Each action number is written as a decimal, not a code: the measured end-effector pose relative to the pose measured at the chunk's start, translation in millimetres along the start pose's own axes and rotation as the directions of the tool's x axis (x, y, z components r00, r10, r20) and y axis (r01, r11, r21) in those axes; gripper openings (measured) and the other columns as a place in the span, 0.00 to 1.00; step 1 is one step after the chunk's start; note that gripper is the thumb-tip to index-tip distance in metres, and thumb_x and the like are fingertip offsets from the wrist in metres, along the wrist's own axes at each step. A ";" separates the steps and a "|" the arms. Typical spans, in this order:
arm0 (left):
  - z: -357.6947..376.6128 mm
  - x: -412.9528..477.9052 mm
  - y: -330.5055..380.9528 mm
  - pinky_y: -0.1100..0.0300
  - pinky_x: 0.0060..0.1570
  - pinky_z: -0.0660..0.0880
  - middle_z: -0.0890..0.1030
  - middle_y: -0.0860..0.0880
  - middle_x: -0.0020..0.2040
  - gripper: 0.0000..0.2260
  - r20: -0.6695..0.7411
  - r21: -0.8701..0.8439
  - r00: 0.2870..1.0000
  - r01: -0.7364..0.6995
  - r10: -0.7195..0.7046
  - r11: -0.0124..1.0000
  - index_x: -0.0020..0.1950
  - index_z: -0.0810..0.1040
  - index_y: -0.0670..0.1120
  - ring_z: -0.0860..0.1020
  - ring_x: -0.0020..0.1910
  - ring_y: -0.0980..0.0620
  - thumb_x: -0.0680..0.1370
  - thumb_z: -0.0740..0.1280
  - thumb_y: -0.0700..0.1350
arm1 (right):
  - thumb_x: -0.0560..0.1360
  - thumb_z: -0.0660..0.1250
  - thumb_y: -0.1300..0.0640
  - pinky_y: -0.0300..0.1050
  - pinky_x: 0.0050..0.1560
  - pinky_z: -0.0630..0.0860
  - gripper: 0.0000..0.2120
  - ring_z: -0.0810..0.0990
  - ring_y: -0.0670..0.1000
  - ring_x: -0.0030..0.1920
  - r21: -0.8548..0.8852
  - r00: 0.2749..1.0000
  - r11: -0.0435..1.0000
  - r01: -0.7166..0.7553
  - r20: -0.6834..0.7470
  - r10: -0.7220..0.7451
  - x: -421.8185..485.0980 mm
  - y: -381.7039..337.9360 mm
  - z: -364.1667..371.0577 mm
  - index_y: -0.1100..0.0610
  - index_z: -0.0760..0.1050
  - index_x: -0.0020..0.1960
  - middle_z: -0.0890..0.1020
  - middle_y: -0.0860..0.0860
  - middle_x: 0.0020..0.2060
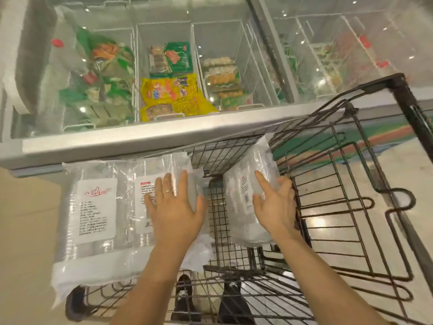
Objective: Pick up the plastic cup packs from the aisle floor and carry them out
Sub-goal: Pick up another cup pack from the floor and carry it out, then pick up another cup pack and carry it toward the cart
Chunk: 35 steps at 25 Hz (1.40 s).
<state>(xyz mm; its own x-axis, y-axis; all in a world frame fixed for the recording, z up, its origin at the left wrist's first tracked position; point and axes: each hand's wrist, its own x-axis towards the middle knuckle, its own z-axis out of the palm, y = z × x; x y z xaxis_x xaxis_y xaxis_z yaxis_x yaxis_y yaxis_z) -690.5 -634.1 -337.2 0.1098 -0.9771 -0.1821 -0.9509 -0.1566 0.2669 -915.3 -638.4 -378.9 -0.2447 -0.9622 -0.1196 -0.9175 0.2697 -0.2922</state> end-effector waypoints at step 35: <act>-356.9 -92.2 -46.6 0.39 0.74 0.48 0.58 0.47 0.79 0.36 -0.535 0.135 0.839 0.202 -0.101 0.970 0.79 0.55 0.57 0.51 0.79 0.43 0.73 0.47 0.69 | 0.77 0.54 0.32 0.55 0.77 0.42 0.34 0.41 0.52 0.79 -0.007 0.668 0.687 0.727 -0.228 -0.709 -65.3 -281.0 -328.4 0.42 0.49 0.79 0.49 0.49 0.80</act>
<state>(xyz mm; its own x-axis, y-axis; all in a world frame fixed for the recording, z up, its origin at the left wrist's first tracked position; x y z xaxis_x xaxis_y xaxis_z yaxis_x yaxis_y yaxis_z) -553.0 -588.0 4.9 0.3427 -0.8807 0.3271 -0.9391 -0.3302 0.0947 -744.4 -664.0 22.6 0.4154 -0.8424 0.3432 -0.8102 -0.5142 -0.2813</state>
